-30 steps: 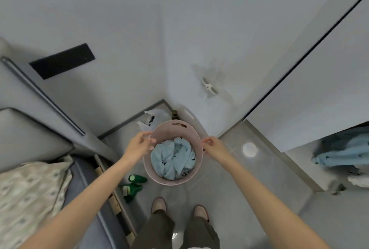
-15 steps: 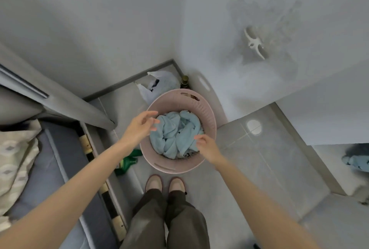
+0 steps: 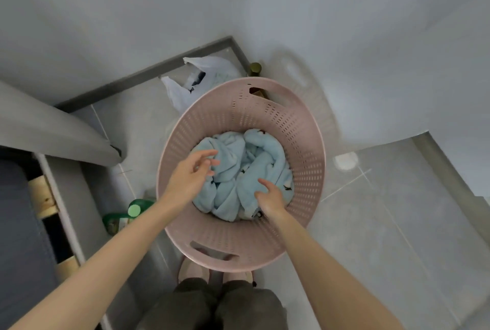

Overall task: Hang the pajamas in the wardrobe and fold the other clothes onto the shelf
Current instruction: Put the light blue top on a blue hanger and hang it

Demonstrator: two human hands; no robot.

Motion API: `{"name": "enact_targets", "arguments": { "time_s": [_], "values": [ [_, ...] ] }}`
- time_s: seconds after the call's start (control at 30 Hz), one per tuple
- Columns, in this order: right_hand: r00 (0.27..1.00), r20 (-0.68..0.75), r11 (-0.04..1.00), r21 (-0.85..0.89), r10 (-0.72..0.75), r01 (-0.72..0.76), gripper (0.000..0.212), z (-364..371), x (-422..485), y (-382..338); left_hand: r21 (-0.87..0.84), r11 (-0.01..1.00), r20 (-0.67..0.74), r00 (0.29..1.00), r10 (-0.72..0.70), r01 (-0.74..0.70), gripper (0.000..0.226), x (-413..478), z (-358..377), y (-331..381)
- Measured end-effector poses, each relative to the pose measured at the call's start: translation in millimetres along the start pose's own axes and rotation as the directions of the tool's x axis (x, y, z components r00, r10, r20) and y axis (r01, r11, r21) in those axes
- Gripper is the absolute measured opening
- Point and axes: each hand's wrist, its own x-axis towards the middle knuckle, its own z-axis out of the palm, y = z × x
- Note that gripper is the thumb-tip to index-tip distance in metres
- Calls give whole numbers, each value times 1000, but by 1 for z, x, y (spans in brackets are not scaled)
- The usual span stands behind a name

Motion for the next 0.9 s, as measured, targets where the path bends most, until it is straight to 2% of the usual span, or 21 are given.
{"name": "enact_targets", "arguments": {
  "time_s": [0.13, 0.23, 0.33, 0.37, 0.43, 0.47, 0.53, 0.7, 0.9],
  "values": [
    [992, 43, 990, -80, 123, -119, 52, 14, 30, 12, -3, 1000, 50, 999, -20, 20, 29, 19, 2, -26],
    [995, 13, 993, -63, 103, -102, 62, 22, 36, 17, -19, 1000, 62, 998, -22, 23, 29, 22, 0, -35],
    [992, -46, 950, 298, 116, -97, 54, 22, 27, 14, -33, 999, 58, 998, -29, 31, 27, 17, -6, -33],
    [990, -68, 909, 408, 124, -86, 43, 19, 19, 9, -36, 999, 59, 998, -34, 36, 27, 12, -8, -29],
    [985, -131, 873, 485, 116, -38, 16, 7, 1, -7, -39, 998, 62, 997, -39, 42, 26, 1, -13, -18],
    [982, -164, 877, 480, 91, -2, 12, 0, -10, -19, -40, 998, 64, 997, -40, 42, 26, -5, -16, -9],
    [980, -199, 893, 444, 16, 75, 19, -20, -36, -43, -43, 998, 64, 997, -34, 37, 26, -21, -23, 13],
    [966, -199, 930, 293, -166, 220, 23, -87, -122, -95, -33, 999, 59, 998, 20, -18, 25, -68, -45, 92],
    [913, -181, 900, 182, -365, 396, 28, -170, -254, -162, 11, 994, 94, 989, 110, -111, 28, -135, -73, 201]
  ]
}}
